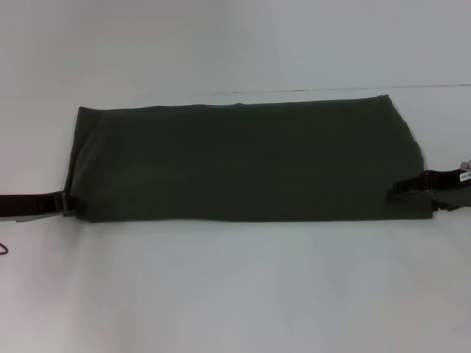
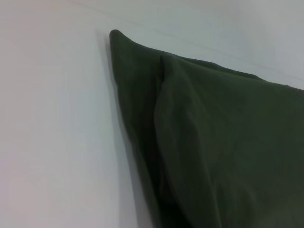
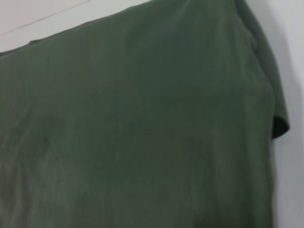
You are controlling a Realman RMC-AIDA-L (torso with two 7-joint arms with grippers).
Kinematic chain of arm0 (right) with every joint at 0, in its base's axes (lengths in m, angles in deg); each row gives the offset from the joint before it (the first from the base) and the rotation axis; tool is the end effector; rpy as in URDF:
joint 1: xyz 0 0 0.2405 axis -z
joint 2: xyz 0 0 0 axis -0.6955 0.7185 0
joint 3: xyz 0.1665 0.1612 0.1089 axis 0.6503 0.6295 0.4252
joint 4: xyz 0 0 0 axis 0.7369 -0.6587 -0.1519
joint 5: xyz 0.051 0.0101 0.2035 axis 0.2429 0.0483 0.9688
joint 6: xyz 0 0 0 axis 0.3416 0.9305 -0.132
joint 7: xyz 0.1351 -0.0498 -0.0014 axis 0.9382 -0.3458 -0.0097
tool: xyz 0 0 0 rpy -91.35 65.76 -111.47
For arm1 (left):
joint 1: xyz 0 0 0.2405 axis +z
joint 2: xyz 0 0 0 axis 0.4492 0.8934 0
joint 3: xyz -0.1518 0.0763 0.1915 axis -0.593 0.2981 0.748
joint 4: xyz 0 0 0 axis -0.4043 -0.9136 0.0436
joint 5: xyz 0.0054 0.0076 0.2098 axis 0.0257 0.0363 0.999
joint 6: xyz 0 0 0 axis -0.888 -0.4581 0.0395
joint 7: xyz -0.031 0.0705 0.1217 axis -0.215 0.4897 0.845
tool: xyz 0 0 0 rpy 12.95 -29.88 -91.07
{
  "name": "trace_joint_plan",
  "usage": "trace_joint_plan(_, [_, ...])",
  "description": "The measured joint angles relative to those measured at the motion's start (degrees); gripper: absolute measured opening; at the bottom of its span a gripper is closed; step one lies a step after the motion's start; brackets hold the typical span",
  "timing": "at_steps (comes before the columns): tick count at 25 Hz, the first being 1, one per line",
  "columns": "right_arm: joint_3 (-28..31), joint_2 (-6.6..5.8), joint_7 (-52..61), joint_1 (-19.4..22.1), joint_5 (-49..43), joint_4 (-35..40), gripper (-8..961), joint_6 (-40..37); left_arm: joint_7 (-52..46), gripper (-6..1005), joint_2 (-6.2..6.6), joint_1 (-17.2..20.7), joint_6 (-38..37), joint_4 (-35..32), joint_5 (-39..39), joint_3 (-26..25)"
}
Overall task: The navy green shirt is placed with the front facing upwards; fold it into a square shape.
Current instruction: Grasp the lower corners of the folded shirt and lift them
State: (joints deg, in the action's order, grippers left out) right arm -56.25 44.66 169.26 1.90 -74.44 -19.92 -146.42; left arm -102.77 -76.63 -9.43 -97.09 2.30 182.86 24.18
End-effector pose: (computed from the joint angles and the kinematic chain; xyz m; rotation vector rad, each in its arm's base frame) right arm 0.3080 0.4033 0.0430 -1.9532 1.8120 0.0280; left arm -0.3291 0.3767 0.0276 -2.0294 -1.5933 -0.2760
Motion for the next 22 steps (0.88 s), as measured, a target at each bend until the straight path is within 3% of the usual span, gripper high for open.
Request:
trace_joint_plan(6, [0.0,0.2,-0.17,-0.16,-0.01,0.03,884,0.04,0.0,16,0.0,0.0,-0.01,0.0,0.0,0.0])
trace_joint_plan(17, [-2.9,0.12,0.14,-0.31,-2.13,0.62,741,0.02,0.0,16,0.0,0.0,-0.24,0.0,0.0,0.0])
trace_joint_plan(22, [-2.74,0.16,0.19,-0.34,-2.18,0.75,409,-0.21,-0.01,16,0.01,0.0,-0.49,0.0,0.0,0.0])
